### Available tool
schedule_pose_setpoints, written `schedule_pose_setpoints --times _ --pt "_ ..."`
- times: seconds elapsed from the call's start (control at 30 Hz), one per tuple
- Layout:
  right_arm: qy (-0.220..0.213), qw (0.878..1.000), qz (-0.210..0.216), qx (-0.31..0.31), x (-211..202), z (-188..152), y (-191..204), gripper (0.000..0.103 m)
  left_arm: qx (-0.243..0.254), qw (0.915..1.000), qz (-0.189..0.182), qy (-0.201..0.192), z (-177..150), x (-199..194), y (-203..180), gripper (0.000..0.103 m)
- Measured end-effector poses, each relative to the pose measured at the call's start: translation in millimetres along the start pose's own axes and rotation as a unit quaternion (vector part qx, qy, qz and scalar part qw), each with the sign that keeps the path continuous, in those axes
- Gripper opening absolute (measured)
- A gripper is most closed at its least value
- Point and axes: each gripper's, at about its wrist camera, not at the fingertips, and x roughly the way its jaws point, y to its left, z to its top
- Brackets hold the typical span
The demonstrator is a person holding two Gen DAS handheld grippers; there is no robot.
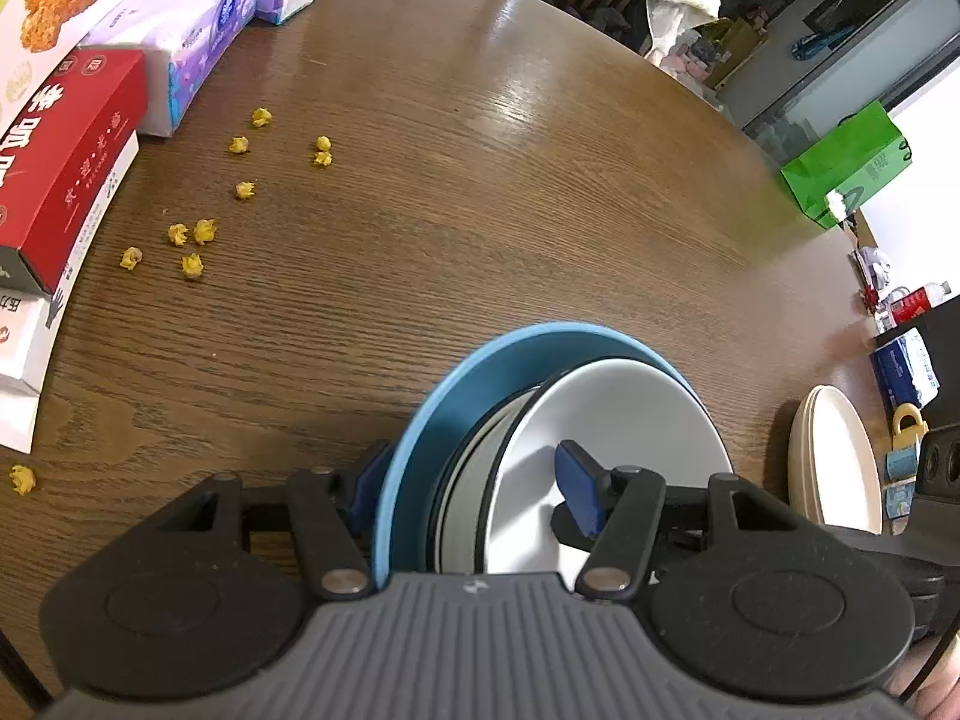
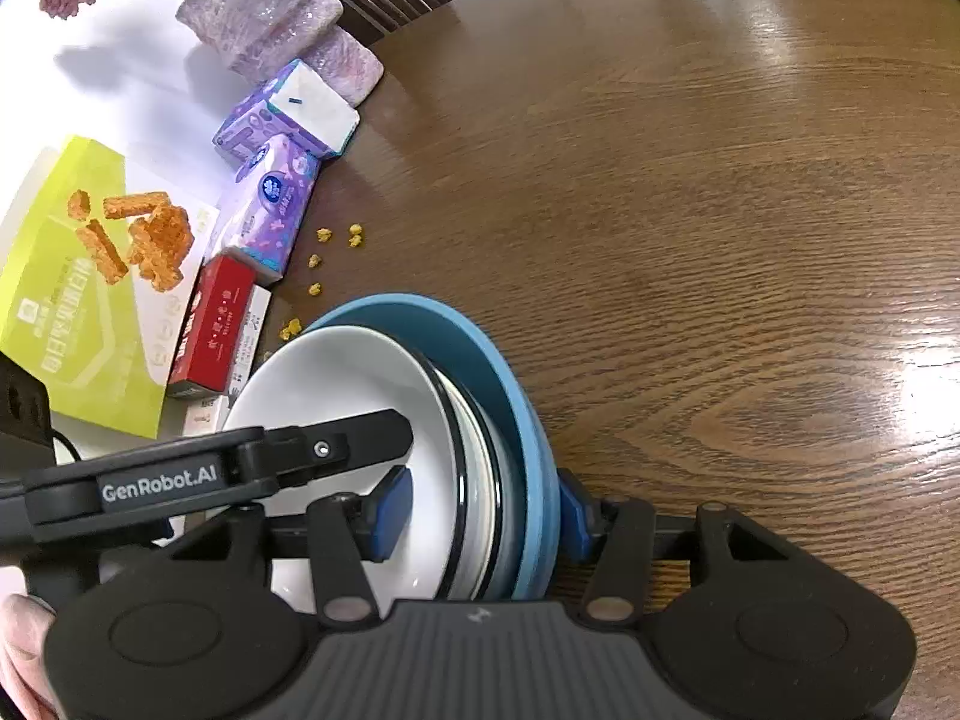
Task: Organize plates and bowls
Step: 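Close both grippers on the rim of the light-blue bowl stack, then lift the bowl stack with both grippers and carry it toward the white plates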
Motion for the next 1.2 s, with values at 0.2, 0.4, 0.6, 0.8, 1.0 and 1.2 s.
schedule_pose_setpoints --times 0.2,0.4,0.6,0.8,1.0,1.2 --pt "0.011 1.0 0.016 0.007 3 4 -4 0.048 -0.005 0.9997 -0.017 0.017 7 2 6 0.06" --pt "0.013 0.999 0.027 0.015 2 6 -9 0.045 -0.002 0.9998 -0.014 0.016 8 1 5 0.06" --pt "0.002 0.999 0.033 0.019 -2 3 -10 0.043 0.006 0.9999 -0.01 0.011 5 1 0 0.059" --pt "-0.005 0.999 0.036 0.016 -3 3 -9 0.043 0.006 0.9999 -0.009 0.007 3 2 -2 0.058" --pt "-0.007 0.999 0.04 0.022 -6 1 -13 0.042 0.005 0.9999 -0.009 0.008 2 2 -2 0.058" --pt "-0.007 0.999 0.043 0.031 -6 1 -14 0.042 0.005 0.9999 -0.009 0.008 2 2 -3 0.057"
